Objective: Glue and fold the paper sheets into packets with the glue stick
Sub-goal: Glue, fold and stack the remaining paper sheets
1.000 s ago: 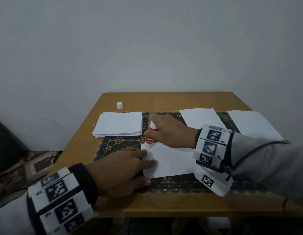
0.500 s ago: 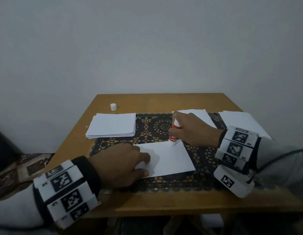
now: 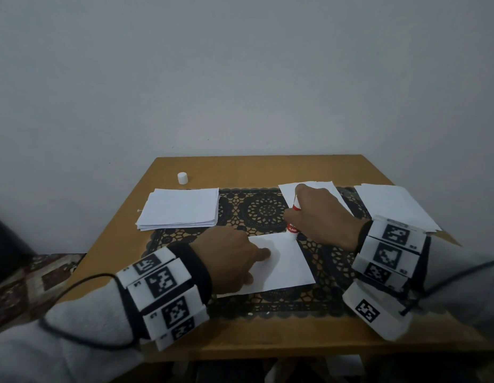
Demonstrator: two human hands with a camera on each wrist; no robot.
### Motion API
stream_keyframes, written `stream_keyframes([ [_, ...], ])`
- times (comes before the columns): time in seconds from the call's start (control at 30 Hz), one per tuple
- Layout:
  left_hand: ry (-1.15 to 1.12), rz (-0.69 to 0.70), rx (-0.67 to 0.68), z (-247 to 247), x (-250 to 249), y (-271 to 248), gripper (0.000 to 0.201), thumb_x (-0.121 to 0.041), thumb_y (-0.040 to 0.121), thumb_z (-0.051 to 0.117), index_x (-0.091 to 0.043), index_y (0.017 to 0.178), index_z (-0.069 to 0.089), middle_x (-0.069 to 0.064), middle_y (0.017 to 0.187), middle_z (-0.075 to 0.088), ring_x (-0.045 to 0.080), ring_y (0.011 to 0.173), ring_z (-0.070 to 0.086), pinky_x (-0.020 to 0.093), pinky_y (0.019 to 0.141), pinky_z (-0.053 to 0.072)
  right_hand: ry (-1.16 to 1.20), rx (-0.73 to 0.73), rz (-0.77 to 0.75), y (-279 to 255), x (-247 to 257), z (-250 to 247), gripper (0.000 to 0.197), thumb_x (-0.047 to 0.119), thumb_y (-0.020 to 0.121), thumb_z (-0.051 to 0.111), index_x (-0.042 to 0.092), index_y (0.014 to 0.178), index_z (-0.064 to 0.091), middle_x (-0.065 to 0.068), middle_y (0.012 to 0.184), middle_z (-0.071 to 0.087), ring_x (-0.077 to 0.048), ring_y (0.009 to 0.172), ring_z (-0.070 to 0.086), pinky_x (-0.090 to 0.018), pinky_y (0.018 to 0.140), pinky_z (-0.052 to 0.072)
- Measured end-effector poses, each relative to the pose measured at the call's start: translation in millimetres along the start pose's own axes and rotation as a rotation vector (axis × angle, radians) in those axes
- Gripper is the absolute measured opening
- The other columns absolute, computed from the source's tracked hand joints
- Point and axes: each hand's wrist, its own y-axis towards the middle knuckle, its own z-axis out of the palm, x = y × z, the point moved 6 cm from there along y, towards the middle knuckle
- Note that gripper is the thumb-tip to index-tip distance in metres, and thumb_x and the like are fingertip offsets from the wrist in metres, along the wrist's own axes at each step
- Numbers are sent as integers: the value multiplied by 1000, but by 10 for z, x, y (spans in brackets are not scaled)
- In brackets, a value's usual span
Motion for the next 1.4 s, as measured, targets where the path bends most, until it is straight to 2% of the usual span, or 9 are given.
stream_keyframes([
  [0.17, 57, -5, 25, 26, 5, 19, 62, -43, 97, 46, -33, 151, 17, 11, 100, 59, 17, 68, 44, 24, 53, 33, 20, -58, 29, -22, -29, -116, 24, 26, 89, 53, 7, 76, 47, 0, 65, 51, -14, 60, 44, -27, 51, 29],
  [0.23, 77, -5, 32, 50, 4, 28, 62, -42, 97, 47, -32, 151, 18, 11, 102, 58, 20, 76, 50, 24, 50, 31, 34, -114, 18, -39, -21, -218, 26, 27, 89, 55, 8, 74, 46, -1, 62, 49, -15, 57, 41, -28, 50, 29],
  [0.33, 79, -4, 40, 42, -6, 41, 60, -41, 96, 49, -30, 150, 24, 11, 111, 52, 25, 94, 55, 29, 58, 35, 63, -150, 21, -37, -15, -298, 27, 31, 90, 56, 8, 80, 48, -3, 69, 47, -12, 61, 39, -28, 52, 31],
  [0.43, 53, 7, 53, 16, -15, 61, 58, -39, 94, 53, -27, 147, 32, 10, 117, 47, 26, 101, 53, 31, 64, 37, 66, -85, -22, -30, 15, -235, 25, 31, 91, 56, 7, 85, 51, -1, 75, 53, -11, 63, 44, -27, 55, 36],
  [0.63, 3, 25, 70, 33, 4, 68, 59, -39, 93, 54, -27, 147, 33, 9, 118, 47, 25, 102, 52, 29, 70, 41, 44, 37, -84, -43, 30, -54, 17, 30, 93, 54, 15, 100, 51, -1, 91, 61, -18, 81, 59, -39, 76, 54],
  [0.83, -18, 28, 52, 33, 12, 81, 59, -39, 93, 56, -27, 146, 34, 9, 117, 48, 25, 102, 53, 29, 68, 38, 31, 79, -137, -42, 66, -33, 16, 29, 94, 53, 15, 100, 49, -1, 87, 62, -17, 76, 59, -38, 71, 53],
  [0.97, -47, 17, 51, 60, 19, 76, 60, -39, 93, 56, -28, 147, 32, 8, 117, 46, 26, 104, 50, 30, 70, 38, -13, 97, -159, -87, 74, -24, 20, 31, 93, 53, 12, 98, 50, 2, 77, 57, -15, 66, 51, -28, 56, 39],
  [1.13, -88, 10, 45, 71, 35, 76, 61, -38, 93, 57, -30, 147, 31, 9, 120, 46, 26, 107, 50, 30, 74, 39, -5, 154, -172, -260, 99, -30, 21, 33, 92, 55, 14, 101, 51, -1, 85, 62, -18, 75, 59, -37, 67, 50],
  [1.4, -141, 12, 23, 83, 60, 83, 62, -37, 91, 59, -33, 147, 31, 6, 122, 45, 25, 112, 47, 32, 83, 43, -1, 202, -136, -504, 46, -64, 18, 33, 90, 56, 19, 100, 50, 0, 87, 64, -18, 75, 59, -38, 71, 53],
])
